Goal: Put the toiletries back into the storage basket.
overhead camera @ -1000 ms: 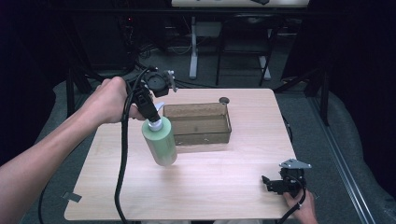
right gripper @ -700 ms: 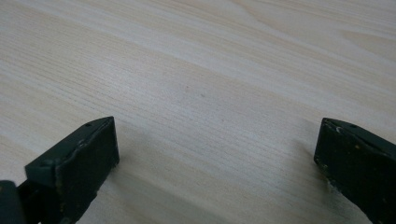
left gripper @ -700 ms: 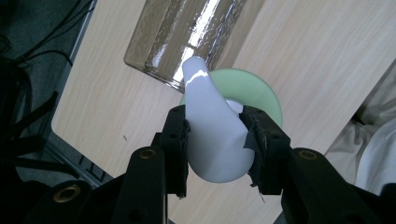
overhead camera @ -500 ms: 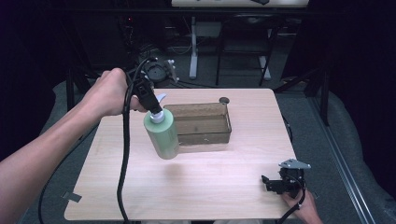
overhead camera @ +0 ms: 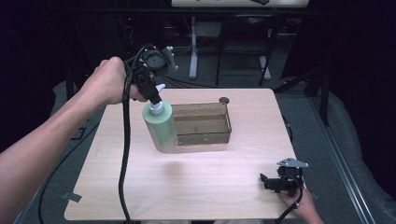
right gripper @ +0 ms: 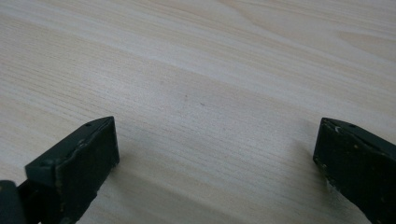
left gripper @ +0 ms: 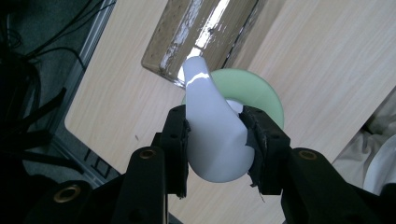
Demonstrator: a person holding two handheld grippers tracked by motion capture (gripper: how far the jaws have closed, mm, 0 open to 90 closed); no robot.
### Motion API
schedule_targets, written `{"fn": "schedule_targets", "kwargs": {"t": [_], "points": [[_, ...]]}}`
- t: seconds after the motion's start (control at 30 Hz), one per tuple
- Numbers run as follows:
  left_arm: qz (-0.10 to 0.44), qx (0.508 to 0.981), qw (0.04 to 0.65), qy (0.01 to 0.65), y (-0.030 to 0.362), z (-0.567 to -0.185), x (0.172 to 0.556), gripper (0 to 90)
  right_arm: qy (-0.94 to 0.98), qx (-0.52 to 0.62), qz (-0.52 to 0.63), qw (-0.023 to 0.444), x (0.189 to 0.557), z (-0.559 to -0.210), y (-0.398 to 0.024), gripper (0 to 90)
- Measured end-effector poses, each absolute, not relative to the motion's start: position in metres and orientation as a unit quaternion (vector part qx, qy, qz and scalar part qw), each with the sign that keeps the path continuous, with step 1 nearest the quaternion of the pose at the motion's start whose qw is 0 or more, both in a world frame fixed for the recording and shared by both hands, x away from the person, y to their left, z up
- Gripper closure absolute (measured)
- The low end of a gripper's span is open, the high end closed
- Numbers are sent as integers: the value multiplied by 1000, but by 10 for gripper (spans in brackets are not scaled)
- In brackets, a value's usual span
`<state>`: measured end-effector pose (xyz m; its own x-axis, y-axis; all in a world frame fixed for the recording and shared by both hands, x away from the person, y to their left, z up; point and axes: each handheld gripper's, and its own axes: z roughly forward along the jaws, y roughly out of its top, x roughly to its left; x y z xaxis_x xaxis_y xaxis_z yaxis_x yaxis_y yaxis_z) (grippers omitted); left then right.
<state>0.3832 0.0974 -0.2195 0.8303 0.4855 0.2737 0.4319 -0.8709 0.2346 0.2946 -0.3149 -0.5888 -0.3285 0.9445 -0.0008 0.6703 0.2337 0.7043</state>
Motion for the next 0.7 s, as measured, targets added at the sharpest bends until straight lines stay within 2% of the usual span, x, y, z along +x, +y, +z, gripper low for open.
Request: {"fn": "schedule_targets", "kwargs": {"t": [0.7], "points": [[174, 949, 91, 246, 89, -216, 405, 633, 753, 535, 312, 222, 294, -589, -315, 0]]}}
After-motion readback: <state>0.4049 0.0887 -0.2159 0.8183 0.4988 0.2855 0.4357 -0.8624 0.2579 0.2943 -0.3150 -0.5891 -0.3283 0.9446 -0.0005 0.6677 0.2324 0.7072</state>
